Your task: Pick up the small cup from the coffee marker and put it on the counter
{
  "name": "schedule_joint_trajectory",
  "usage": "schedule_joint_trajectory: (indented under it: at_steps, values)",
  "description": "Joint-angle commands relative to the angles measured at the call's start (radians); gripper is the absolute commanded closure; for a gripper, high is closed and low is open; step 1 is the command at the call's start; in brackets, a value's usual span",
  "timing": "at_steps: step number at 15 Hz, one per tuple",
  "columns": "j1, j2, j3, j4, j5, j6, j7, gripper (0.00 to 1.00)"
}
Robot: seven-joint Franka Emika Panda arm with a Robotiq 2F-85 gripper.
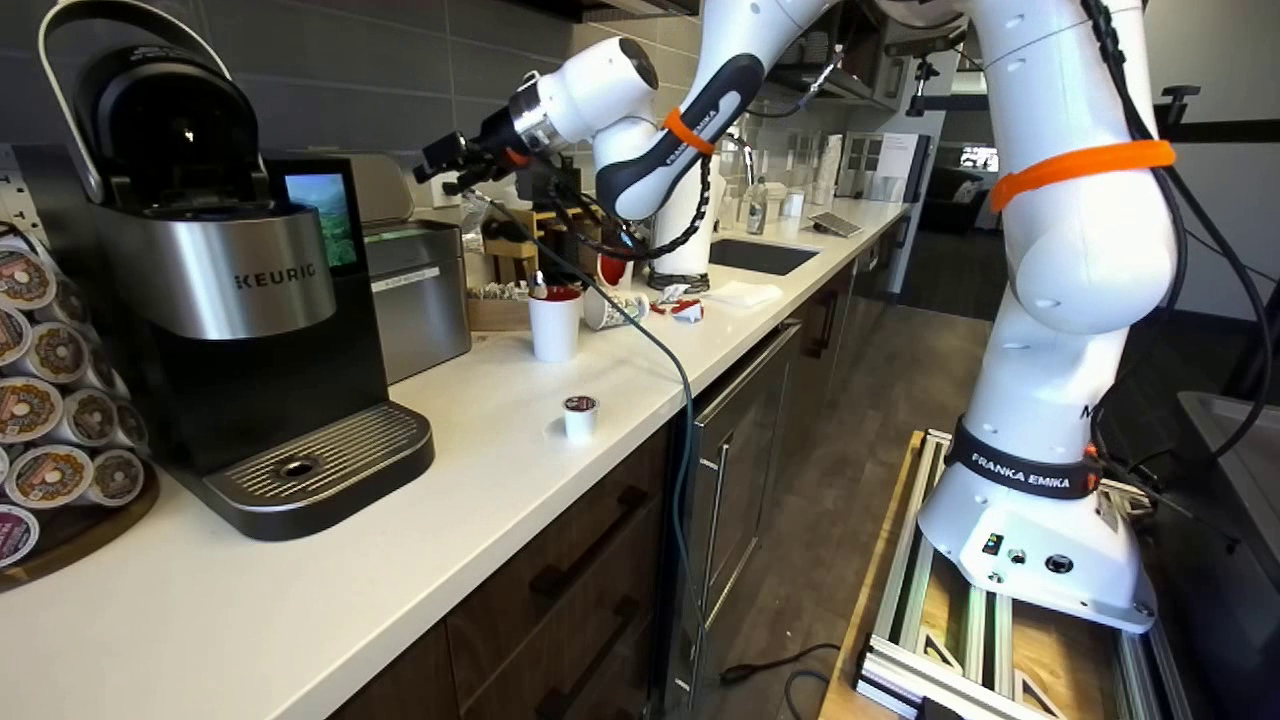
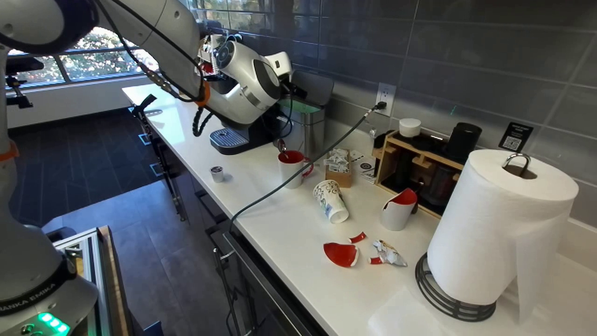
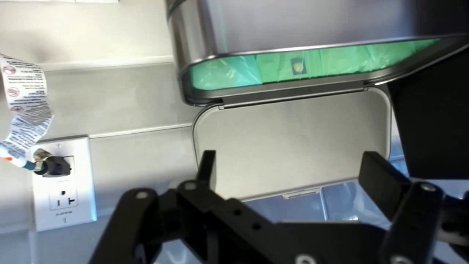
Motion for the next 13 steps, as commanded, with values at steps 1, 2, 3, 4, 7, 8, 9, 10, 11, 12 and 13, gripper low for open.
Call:
schedule_joint_trajectory:
  at_steps: [1, 2, 3, 4, 7, 8, 9, 10, 11, 12, 13]
  values:
    - [-0.004, -0.16, -0.086, -0.25, 0.023, 0.145, -0.046, 0.0]
    - [-0.007, -0.189, -0.106, -0.302, 0.026, 0.185, -0.063, 0.0]
    - [-0.008, -0.218, -0.125, -0.355, 0.03, 0.221, -0.084, 0.0]
    - [-0.011, -0.248, -0.142, -0.41, 0.036, 0.259, -0.109, 0.0]
    - [-0.051, -0.339, -0.15, -0.578, 0.059, 0.34, -0.176, 0.0]
    - [-0.056, -0.369, -0.159, -0.634, 0.072, 0.356, -0.188, 0.0]
    - [-0.065, -0.396, -0.165, -0.69, 0.082, 0.383, -0.198, 0.0]
    - [-0.07, -0.424, -0.171, -0.747, 0.115, 0.403, -0.212, 0.0]
    - [-0.076, -0.452, -0.179, -0.805, 0.146, 0.433, -0.22, 0.0]
    - [-0.079, -0.474, -0.188, -0.863, 0.19, 0.477, -0.246, 0.0]
    - [-0.069, -0.391, -0.177, -0.723, 0.119, 0.435, -0.194, 0.0]
